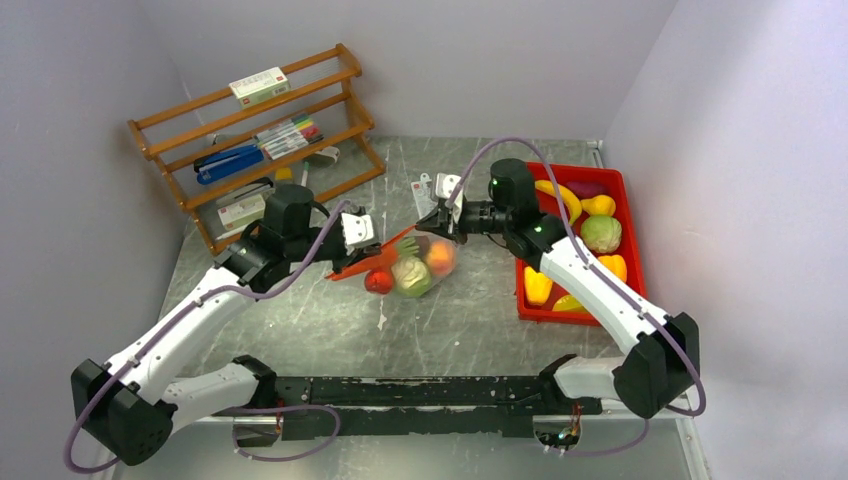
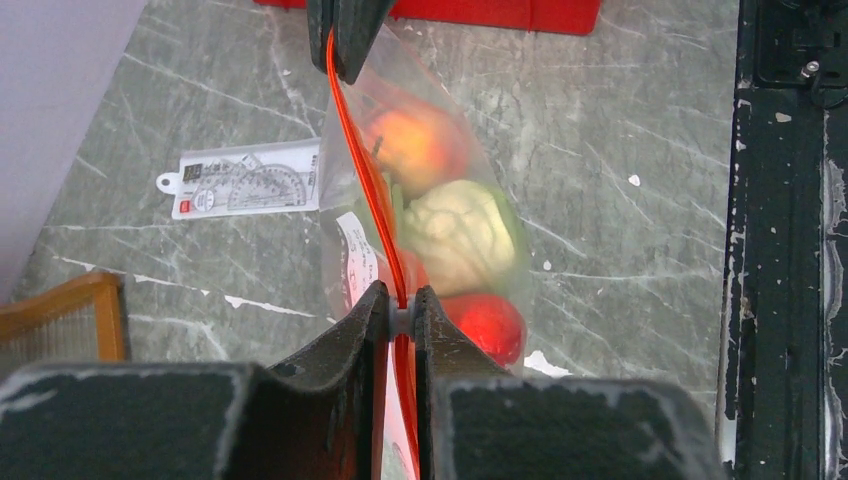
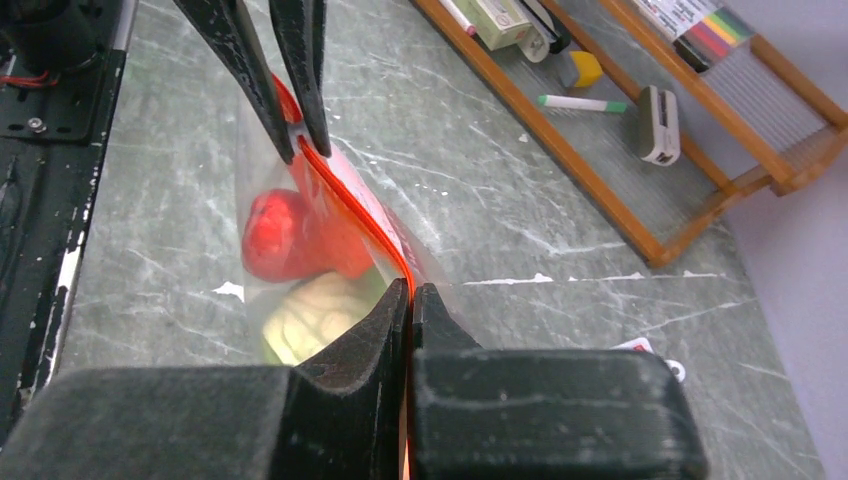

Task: Place the food in the zip-top bag and seal the zipper
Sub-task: Zip the zipper food storage bag at the center of the board.

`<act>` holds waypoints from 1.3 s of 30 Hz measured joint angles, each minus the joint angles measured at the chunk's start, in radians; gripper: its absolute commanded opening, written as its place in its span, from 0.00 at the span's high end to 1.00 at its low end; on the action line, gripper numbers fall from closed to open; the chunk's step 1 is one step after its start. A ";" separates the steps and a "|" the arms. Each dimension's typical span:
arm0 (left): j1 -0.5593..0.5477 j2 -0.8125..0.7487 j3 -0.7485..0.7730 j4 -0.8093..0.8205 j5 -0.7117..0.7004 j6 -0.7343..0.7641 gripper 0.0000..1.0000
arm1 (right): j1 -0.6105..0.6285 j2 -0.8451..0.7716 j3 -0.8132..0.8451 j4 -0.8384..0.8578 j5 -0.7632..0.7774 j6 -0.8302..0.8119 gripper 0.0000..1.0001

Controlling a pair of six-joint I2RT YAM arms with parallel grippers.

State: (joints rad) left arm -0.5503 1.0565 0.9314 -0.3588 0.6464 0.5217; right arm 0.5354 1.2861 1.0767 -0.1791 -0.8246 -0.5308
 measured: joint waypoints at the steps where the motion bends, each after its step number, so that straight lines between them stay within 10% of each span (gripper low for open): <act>1: 0.000 -0.003 0.005 -0.009 -0.002 -0.001 0.93 | -0.002 -0.003 0.000 0.002 0.003 0.002 1.00; 39: 0.003 -0.068 0.029 -0.162 -0.102 -0.040 0.93 | -0.190 -0.067 -0.073 0.112 0.067 0.143 1.00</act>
State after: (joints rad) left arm -0.5468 0.9890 0.9600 -0.5209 0.5442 0.4816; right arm 0.3450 1.2190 1.0035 -0.0673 -0.7578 -0.3874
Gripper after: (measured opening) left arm 0.099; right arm 0.009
